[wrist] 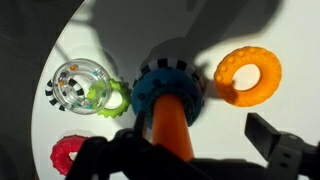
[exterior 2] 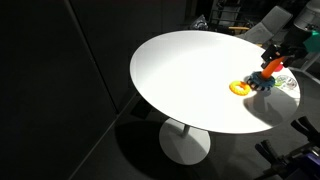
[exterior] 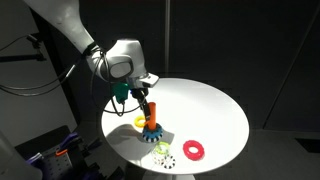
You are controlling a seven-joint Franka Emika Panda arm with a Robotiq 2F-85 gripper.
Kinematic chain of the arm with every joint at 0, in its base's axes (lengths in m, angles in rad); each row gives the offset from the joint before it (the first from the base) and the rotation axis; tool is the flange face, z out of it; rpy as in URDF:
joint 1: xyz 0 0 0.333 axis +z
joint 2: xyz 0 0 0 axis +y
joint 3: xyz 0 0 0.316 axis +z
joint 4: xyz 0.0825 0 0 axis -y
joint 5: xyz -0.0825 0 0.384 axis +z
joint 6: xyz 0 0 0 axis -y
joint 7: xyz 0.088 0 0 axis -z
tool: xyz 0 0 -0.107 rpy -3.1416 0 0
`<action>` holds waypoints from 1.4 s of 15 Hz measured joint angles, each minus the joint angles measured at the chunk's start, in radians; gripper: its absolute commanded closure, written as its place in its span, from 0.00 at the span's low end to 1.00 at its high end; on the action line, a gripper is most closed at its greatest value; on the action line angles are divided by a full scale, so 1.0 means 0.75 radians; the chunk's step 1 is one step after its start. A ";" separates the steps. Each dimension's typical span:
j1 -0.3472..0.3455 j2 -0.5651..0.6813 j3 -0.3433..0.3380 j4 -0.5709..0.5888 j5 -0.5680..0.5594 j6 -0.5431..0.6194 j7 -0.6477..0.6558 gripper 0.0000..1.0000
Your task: Take the dark green ring off the stack
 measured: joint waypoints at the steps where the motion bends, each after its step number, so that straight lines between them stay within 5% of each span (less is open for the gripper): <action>1: 0.000 0.013 -0.008 0.000 0.000 0.015 0.000 0.00; 21: 0.062 0.179 -0.160 0.014 -0.040 0.148 0.000 0.00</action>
